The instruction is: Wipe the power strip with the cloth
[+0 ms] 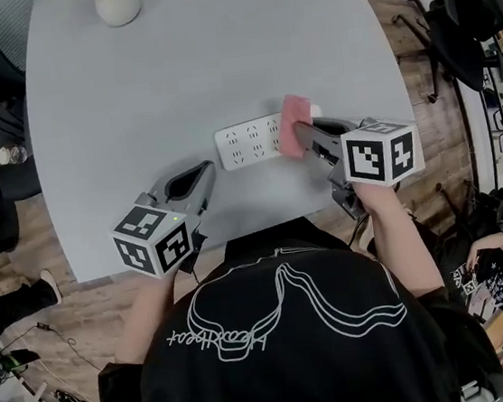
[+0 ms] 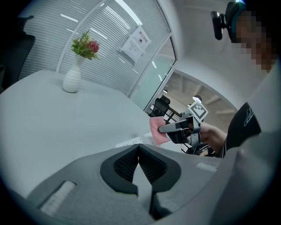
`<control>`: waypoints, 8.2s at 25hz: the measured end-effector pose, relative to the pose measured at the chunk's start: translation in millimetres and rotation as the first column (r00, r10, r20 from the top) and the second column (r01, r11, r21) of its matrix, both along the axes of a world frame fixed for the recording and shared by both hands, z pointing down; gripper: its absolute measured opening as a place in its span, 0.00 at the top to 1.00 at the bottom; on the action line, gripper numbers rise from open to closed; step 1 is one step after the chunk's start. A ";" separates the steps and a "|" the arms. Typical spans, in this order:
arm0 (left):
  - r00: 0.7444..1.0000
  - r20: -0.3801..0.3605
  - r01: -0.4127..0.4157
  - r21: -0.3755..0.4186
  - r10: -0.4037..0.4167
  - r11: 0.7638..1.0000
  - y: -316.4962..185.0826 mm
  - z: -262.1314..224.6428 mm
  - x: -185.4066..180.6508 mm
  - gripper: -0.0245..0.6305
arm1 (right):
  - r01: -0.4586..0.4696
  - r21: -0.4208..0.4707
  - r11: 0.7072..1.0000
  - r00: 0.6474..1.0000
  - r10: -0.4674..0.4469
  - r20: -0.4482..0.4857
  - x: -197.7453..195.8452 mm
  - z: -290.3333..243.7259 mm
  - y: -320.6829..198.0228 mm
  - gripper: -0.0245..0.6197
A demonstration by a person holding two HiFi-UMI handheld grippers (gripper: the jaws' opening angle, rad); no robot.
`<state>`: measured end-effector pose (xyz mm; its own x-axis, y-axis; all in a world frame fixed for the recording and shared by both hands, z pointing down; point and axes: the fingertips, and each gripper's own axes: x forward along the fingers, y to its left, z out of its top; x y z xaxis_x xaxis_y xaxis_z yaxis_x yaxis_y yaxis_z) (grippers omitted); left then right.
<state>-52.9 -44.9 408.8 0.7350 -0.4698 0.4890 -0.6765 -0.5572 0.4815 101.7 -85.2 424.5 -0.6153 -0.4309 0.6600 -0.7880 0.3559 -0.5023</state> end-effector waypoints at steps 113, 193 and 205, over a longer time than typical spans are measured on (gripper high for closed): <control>1.000 0.004 -0.019 -0.025 0.019 1.000 8.8 6.2 15.7 0.94 | 0.013 -0.004 1.000 0.993 -0.013 -0.119 32.1 16.3 1.5 0.90; 0.997 0.012 -0.071 -0.051 0.072 0.996 3.3 13.9 23.7 0.94 | 0.016 -0.090 0.996 0.989 -0.029 -0.148 22.2 57.7 8.4 0.90; 0.991 0.021 -0.128 -0.045 0.129 0.991 1.7 9.5 40.9 0.94 | -0.109 -0.067 0.992 0.980 0.096 -0.176 73.0 56.4 8.9 0.90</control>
<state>-12.0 -43.2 418.3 0.7756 -0.3497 0.5255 -0.6123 -0.6191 0.4917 174.7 -76.4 480.8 -0.4449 -0.4305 0.7853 -0.8953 0.2348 -0.3785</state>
